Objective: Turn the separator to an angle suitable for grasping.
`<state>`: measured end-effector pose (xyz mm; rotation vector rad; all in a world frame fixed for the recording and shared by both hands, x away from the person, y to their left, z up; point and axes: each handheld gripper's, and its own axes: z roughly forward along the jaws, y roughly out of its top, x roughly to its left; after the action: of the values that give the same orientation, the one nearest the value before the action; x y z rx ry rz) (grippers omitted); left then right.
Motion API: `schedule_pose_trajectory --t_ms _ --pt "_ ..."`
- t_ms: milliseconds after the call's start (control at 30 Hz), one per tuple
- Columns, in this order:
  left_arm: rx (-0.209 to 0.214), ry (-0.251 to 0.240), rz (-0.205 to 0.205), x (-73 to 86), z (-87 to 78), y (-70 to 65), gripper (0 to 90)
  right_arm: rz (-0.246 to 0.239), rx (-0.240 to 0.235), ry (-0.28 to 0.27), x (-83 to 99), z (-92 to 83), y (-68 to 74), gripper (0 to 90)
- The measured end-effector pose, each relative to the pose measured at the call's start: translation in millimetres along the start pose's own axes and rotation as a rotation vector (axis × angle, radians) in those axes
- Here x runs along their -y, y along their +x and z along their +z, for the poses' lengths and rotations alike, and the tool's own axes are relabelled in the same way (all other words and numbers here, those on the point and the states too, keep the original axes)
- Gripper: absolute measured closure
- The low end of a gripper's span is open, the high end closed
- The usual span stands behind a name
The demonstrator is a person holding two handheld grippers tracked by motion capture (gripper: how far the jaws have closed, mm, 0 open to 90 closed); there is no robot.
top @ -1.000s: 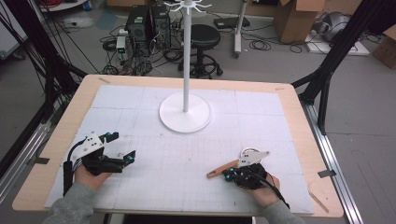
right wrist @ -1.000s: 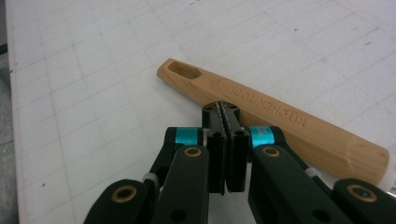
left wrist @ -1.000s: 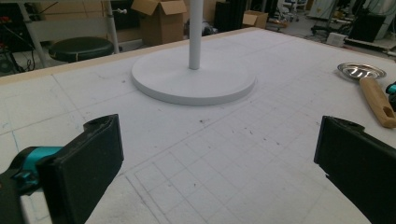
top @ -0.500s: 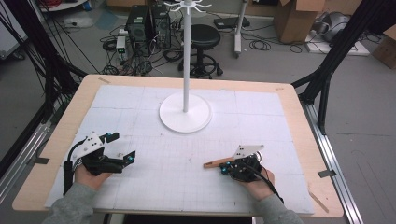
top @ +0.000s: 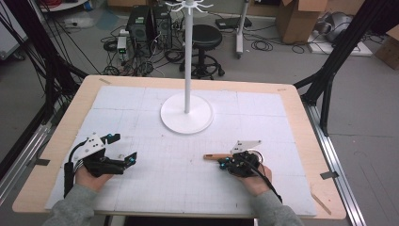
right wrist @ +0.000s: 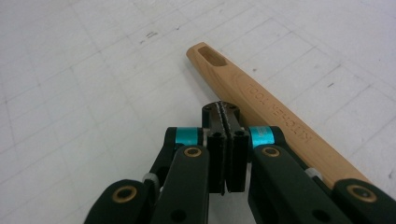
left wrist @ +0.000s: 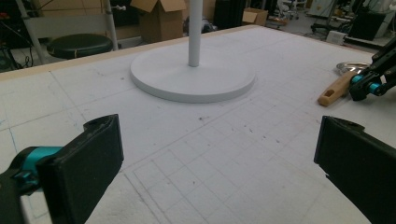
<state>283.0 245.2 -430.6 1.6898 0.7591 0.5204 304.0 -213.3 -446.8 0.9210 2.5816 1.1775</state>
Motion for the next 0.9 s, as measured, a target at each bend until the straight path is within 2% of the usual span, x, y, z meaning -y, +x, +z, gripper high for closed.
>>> schedule_pose_trajectory --t_ms 267,500,733,900 --pt "0.000 0.000 0.002 -0.1 -0.1 0.0 1.8 0.009 0.032 -0.009 -7.6 8.4 -2.4 90.0" --pt "0.001 -0.001 0.001 -0.1 0.0 0.0 1.8 0.019 0.041 -0.006 -12.2 12.6 -5.4 90.0" --pt "0.000 -0.003 -0.003 -0.1 -0.1 -0.2 1.8 0.037 0.037 -0.007 -15.8 16.2 -8.8 89.9" --pt "0.002 -0.001 0.001 0.0 0.2 -0.1 1.8 0.027 0.036 -0.005 -17.0 16.3 -10.0 89.9"
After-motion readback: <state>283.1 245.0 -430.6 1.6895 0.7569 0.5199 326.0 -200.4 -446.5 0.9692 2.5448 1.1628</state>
